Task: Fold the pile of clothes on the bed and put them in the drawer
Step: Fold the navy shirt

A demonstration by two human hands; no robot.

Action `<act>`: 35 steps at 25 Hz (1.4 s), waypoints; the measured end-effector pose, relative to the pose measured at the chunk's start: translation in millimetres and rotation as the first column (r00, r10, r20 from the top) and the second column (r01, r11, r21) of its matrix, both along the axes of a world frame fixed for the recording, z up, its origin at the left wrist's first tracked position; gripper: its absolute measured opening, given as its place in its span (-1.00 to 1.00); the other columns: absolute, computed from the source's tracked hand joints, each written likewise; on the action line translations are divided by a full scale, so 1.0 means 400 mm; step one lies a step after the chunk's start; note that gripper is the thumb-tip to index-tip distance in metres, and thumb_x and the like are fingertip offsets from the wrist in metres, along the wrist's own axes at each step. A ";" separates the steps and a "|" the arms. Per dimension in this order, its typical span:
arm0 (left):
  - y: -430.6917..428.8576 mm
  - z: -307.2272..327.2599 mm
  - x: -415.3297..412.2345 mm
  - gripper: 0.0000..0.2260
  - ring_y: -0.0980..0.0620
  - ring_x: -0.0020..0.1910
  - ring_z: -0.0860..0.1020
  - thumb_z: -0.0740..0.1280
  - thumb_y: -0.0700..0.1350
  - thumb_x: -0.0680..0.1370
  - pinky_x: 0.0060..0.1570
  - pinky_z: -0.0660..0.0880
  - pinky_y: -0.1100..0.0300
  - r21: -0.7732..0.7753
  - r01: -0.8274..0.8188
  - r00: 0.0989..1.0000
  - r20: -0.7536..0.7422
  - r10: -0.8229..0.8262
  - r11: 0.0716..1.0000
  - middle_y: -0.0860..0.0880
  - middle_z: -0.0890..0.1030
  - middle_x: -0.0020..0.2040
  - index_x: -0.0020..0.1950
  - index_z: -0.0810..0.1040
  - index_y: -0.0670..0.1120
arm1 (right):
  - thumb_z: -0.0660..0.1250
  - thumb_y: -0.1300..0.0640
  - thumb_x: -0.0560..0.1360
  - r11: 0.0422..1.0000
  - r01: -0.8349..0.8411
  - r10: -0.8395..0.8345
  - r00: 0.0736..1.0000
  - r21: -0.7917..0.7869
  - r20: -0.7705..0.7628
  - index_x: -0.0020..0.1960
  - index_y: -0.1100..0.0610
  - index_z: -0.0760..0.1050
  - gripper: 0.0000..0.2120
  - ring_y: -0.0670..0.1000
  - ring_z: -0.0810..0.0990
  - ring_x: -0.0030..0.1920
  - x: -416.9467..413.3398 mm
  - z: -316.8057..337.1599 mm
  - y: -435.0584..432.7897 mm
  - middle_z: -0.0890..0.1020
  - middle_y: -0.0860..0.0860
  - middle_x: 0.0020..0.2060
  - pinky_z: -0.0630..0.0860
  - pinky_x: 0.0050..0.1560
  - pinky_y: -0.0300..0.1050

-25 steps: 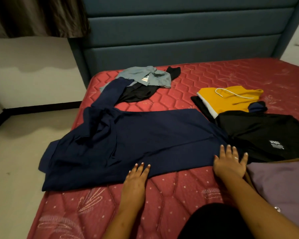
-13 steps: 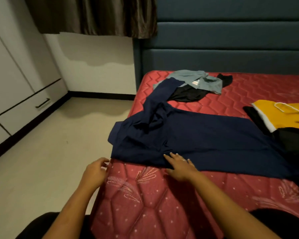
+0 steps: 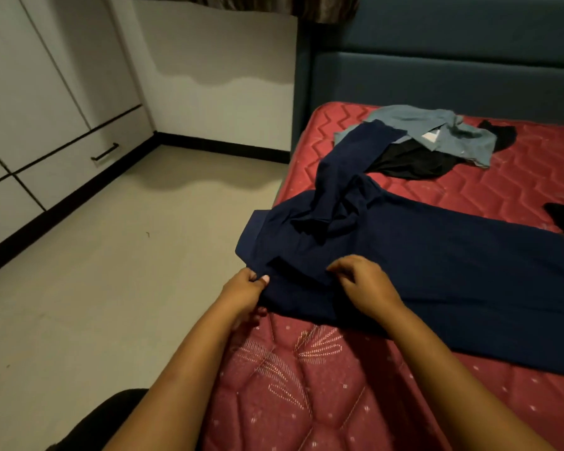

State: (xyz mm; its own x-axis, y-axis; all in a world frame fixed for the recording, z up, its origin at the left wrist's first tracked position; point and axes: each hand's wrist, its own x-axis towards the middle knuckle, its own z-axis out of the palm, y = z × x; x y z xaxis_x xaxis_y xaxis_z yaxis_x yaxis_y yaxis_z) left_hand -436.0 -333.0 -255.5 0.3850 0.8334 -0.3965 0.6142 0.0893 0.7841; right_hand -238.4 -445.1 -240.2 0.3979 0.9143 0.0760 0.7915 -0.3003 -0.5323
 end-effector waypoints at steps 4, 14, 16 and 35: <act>-0.001 -0.005 -0.007 -0.75 -0.05 -0.45 0.49 0.30 -0.08 0.59 -0.44 0.48 0.16 0.036 -0.168 0.985 0.045 0.166 0.985 -0.10 0.50 -0.25 -0.22 0.31 -0.09 | 0.28 0.27 0.49 0.909 -0.303 0.335 0.940 -0.287 0.069 0.51 -0.23 0.10 -0.26 0.09 0.40 0.35 -0.034 0.005 0.155 0.17 -0.08 0.50 0.45 0.24 0.01; 0.029 0.001 -0.059 -0.73 -0.16 0.04 0.54 0.32 -0.02 0.58 -0.14 0.34 0.17 0.204 0.000 0.943 -0.326 0.068 0.979 -0.18 0.58 0.07 0.07 0.48 -0.23 | 0.17 0.32 0.54 0.954 -0.066 0.188 0.891 -0.291 0.413 0.28 0.11 0.34 -0.67 0.20 0.50 0.05 -0.036 0.036 0.264 0.43 0.13 0.17 0.37 -0.15 0.00; 0.017 0.000 -0.065 -0.76 -0.17 0.03 0.53 0.30 -0.05 0.59 -0.15 0.34 0.14 0.266 0.006 0.934 -0.346 0.090 0.964 -0.20 0.57 0.08 0.09 0.46 -0.22 | 0.23 0.26 0.54 0.981 -0.093 0.167 0.862 -0.173 0.479 0.41 0.04 0.24 -0.53 0.20 0.47 0.15 -0.059 -0.027 0.247 0.34 0.13 0.33 0.42 -0.02 0.05; -0.181 -0.034 0.094 -0.34 -0.30 0.51 -0.26 -0.12 0.45 0.49 0.32 -0.20 -0.45 0.237 0.508 0.728 -0.632 -0.265 0.828 -0.13 -0.28 0.56 0.52 -0.23 0.28 | -0.46 -0.56 0.27 0.847 -0.122 0.336 0.877 -0.518 0.343 0.39 -0.41 -0.37 -0.29 -0.13 -0.23 0.52 0.205 -0.068 -0.333 -0.24 -0.26 0.48 -0.23 0.47 0.03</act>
